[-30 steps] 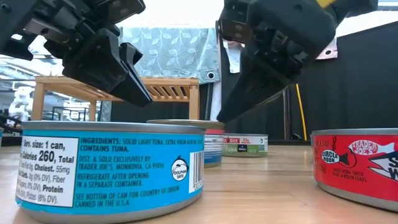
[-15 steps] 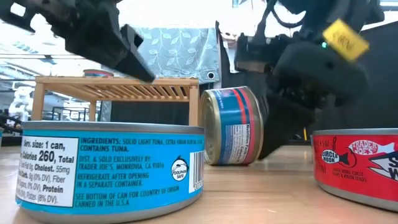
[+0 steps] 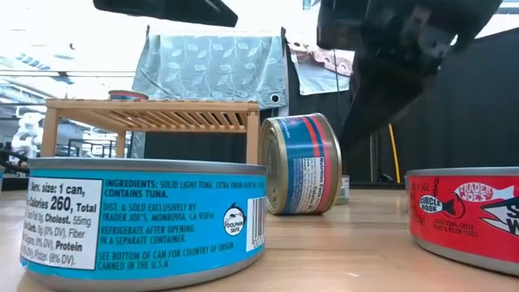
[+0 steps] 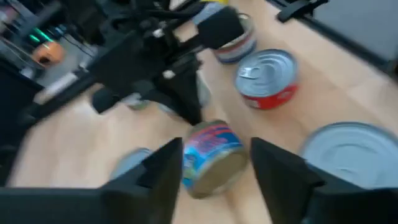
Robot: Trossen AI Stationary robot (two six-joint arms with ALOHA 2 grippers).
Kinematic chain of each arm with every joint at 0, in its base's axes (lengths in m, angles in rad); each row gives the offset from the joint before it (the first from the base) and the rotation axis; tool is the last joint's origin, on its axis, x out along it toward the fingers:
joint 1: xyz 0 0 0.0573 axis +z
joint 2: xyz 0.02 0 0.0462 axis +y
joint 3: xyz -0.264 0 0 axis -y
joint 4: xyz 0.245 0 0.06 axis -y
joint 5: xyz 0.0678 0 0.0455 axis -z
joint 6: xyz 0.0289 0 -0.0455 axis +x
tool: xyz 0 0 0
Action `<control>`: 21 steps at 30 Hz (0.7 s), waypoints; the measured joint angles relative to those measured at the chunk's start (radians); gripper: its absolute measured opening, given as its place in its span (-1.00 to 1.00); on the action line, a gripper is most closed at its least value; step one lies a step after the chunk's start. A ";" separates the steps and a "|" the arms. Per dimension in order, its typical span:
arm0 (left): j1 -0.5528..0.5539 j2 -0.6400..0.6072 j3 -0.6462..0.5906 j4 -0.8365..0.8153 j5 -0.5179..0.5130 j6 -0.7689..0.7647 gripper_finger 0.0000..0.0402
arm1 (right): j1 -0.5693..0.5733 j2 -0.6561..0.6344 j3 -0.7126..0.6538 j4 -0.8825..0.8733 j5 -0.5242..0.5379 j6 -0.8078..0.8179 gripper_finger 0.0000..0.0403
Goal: Stack canned seafood by type on shelf
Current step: Stack the left blue can on top of the other blue can
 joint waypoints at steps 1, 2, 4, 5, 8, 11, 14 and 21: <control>0.005 0.000 0.003 0.004 -0.012 0.036 0.10 | 0.001 -0.005 0.000 0.001 0.010 0.000 -1.00; 0.010 0.000 0.005 0.007 -0.018 0.078 0.18 | 0.002 -0.006 0.000 0.000 0.023 0.000 -1.00; 0.022 0.001 0.005 0.007 -0.017 0.167 0.32 | 0.001 -0.006 0.000 -0.001 0.050 -0.002 -1.00; 0.029 0.007 0.005 0.010 -0.016 0.203 0.37 | 0.000 -0.006 0.000 -0.003 0.052 -0.007 -1.00; 0.049 0.030 0.005 0.011 0.000 0.301 0.46 | -0.002 -0.006 0.000 0.003 0.065 -0.027 -1.00; 0.067 0.069 0.005 0.015 0.027 0.345 0.46 | -0.002 -0.006 0.000 0.029 0.101 -0.063 -1.00; 0.072 0.102 0.005 0.028 0.031 0.371 0.47 | -0.009 -0.006 0.000 0.048 0.105 -0.100 -1.00; 0.067 0.117 0.005 0.025 0.026 0.364 0.47 | -0.042 -0.006 0.000 0.091 0.111 -0.212 -1.00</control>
